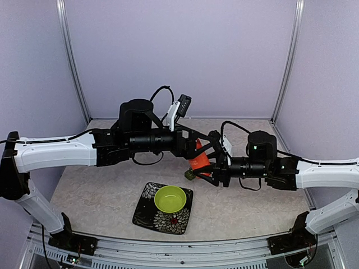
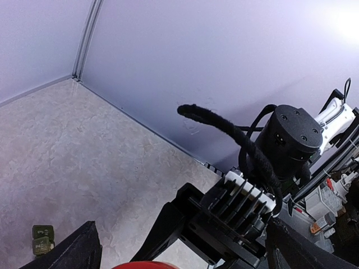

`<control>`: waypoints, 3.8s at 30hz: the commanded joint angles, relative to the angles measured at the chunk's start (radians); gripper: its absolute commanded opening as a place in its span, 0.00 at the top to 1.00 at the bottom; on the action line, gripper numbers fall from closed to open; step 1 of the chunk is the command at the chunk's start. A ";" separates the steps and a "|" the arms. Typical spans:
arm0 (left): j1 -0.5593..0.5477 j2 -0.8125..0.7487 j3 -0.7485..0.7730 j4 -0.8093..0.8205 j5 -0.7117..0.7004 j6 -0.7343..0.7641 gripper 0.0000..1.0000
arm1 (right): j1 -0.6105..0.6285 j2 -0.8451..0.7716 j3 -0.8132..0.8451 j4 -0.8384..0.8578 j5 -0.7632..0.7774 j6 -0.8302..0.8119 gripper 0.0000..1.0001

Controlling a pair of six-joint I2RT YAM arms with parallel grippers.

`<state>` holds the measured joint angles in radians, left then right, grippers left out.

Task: Sort the pills into containers
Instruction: Screw the lid of the pill bottle onto the pill bottle.

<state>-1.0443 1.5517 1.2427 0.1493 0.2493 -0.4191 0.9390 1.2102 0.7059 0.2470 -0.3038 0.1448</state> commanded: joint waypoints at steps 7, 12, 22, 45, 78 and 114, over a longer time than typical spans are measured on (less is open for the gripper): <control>-0.003 -0.062 -0.025 0.050 -0.024 -0.005 0.01 | 0.013 -0.094 -0.005 -0.003 0.079 0.002 0.87; 0.015 -0.100 -0.056 0.037 -0.028 -0.014 0.01 | 0.006 -0.147 -0.012 -0.043 0.131 -0.015 0.86; 0.003 -0.089 -0.057 0.045 0.004 -0.034 0.01 | 0.002 -0.083 0.024 -0.049 0.149 -0.017 0.87; 0.012 -0.059 -0.060 0.023 -0.047 -0.061 0.01 | 0.001 -0.111 0.014 -0.034 0.147 -0.023 0.88; -0.060 -0.020 -0.037 0.118 0.068 -0.032 0.01 | 0.016 0.044 0.051 0.048 0.005 0.013 0.89; -0.022 -0.076 -0.093 0.117 -0.003 -0.052 0.01 | -0.007 -0.059 0.036 -0.052 0.141 -0.020 0.89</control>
<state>-1.0512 1.4830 1.1530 0.2241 0.2352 -0.4744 0.9394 1.1400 0.7246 0.2047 -0.1791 0.1242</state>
